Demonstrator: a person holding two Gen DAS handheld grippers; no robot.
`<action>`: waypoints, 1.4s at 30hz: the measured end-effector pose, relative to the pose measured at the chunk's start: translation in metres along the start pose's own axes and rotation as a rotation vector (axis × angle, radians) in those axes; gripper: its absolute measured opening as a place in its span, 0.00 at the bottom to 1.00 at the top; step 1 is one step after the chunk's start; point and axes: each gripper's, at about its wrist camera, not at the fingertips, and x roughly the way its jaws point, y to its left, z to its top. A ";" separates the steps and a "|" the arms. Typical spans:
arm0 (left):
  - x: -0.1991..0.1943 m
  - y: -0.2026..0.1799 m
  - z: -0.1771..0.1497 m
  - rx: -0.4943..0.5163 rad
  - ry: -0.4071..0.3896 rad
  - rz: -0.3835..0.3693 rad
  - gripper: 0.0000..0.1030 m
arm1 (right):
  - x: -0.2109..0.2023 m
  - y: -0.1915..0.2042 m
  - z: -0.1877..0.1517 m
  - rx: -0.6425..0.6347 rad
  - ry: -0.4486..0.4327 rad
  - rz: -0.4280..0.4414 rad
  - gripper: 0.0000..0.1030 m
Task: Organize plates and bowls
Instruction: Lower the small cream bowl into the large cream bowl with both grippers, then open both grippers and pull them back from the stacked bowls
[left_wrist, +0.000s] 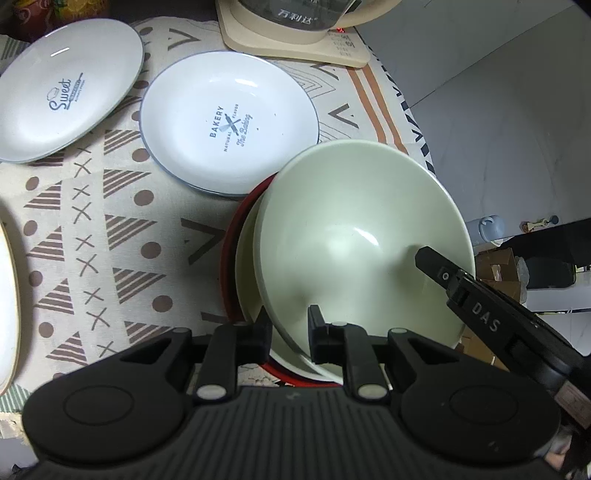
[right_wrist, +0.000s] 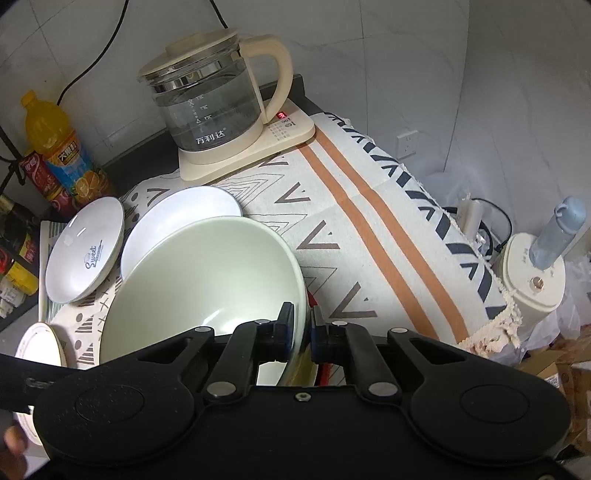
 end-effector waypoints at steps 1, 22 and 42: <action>-0.003 0.000 0.000 -0.003 -0.005 0.001 0.16 | 0.000 0.001 0.000 -0.012 -0.004 -0.005 0.08; -0.005 0.019 0.006 -0.058 -0.067 0.068 0.20 | 0.001 0.004 0.000 -0.087 0.000 -0.005 0.11; 0.000 0.024 0.007 -0.097 -0.067 0.086 0.22 | -0.002 -0.011 0.001 -0.091 0.028 0.087 0.08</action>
